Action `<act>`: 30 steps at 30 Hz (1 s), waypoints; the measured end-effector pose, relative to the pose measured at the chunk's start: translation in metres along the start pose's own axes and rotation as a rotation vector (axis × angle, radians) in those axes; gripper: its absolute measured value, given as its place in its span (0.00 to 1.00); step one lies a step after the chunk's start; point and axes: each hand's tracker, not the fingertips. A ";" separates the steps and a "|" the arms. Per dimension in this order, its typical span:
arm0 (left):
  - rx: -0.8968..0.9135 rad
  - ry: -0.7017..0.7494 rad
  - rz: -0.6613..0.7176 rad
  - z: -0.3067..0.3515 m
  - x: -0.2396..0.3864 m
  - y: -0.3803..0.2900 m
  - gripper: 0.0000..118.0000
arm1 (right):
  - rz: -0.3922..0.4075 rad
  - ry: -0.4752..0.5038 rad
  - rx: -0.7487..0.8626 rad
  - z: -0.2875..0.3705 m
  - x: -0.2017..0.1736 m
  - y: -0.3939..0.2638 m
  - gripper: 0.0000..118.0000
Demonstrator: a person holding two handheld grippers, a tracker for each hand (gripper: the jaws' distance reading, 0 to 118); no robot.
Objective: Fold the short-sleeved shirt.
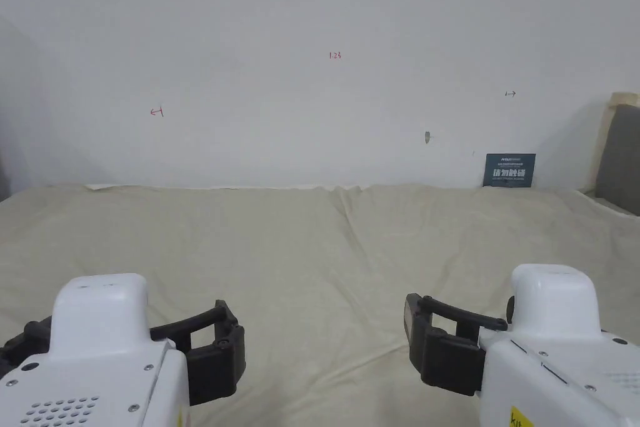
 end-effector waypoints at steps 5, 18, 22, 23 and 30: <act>-0.010 -0.013 -0.009 0.000 0.001 -0.001 1.00 | 0.018 -0.041 -0.043 -0.006 -0.005 -0.003 0.82; -0.023 -0.011 -0.031 -0.002 0.004 -0.002 1.00 | 0.022 -0.024 -0.014 -0.009 -0.001 -0.007 0.83; -0.028 -0.014 -0.024 -0.003 0.003 -0.002 1.00 | 0.034 -0.089 -0.001 -0.008 -0.002 -0.009 0.83; -0.029 -0.015 -0.027 -0.004 0.004 -0.003 1.00 | 0.039 -0.091 -0.012 -0.009 -0.001 -0.009 0.83; -0.030 -0.021 -0.032 -0.004 0.004 -0.004 1.00 | 0.098 -0.104 0.030 -0.008 -0.003 -0.013 0.83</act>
